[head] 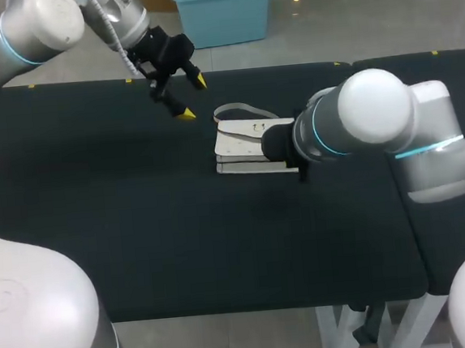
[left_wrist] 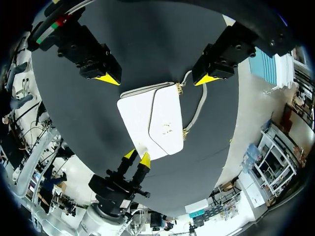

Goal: Pick up the bag, open it, inspect its contents, close it, and place it on the opposite side

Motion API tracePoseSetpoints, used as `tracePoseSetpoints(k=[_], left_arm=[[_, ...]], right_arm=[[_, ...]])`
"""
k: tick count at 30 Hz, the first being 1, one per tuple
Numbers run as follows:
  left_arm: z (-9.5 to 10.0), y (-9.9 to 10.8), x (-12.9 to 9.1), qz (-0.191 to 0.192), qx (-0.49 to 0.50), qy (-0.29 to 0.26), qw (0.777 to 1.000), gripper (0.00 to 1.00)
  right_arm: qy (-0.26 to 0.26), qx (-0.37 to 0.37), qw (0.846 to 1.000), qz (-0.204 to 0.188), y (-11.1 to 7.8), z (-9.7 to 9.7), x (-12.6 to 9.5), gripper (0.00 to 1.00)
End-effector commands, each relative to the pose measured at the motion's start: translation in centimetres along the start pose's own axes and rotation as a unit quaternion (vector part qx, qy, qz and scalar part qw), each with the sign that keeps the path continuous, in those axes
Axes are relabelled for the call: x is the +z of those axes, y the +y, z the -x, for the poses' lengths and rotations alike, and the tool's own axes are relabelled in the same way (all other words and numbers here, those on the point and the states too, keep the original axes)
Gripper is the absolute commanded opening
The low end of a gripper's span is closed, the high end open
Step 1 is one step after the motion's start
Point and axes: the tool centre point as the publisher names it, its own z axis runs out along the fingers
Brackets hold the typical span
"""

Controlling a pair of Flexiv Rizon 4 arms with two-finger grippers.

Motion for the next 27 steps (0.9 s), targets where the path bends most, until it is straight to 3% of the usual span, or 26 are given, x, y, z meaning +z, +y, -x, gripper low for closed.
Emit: tracePoseSetpoints(k=[1, 7, 10, 16, 18, 20, 27], left_arm=[[0.2, 0.5, 0.5, -0.003, 0.022, 0.004, 1.0, 1.0], [-0.1, 0.3, 1.4, 0.008, 0.058, 0.01, 0.998, 1.0], [-0.2, 0.2, 1.8, 0.008, 0.072, 0.014, 0.997, 1.0], [-0.3, 0.1, 2.4, 0.014, 0.089, 0.02, 0.996, 1.0], [-0.3, 0.1, 2.5, 0.014, 0.094, 0.021, 0.995, 1.0], [-0.3, 0.1, 2.6, 0.009, 0.105, 0.018, 0.994, 1.0], [-0.5, -0.3, 3.7, -0.006, 0.148, -0.017, 0.989, 1.0]], right_arm=[[-0.026, 0.001, 1.0, -0.001, -0.1, -0.2, 0.8, 0.43], [-0.034, 0.0, 0.999, -0.003, -0.1, 0.4, 1.1, 0.33], [-0.035, -0.004, 0.999, -0.007, -0.1, 0.5, 1.3, 0.22], [-0.036, 0.0, 0.999, -0.009, -0.1, 0.4, 1.8, 0.2], [-0.038, 0.0, 0.999, -0.01, 0.0, 0.4, 1.9, 0.14], [-0.042, 0.0, 0.999, -0.014, 0.2, 0.4, 1.8, 0.0], [-0.06, 0.006, 0.998, -0.031, 0.5, -0.4, 1.3, 0.0]])
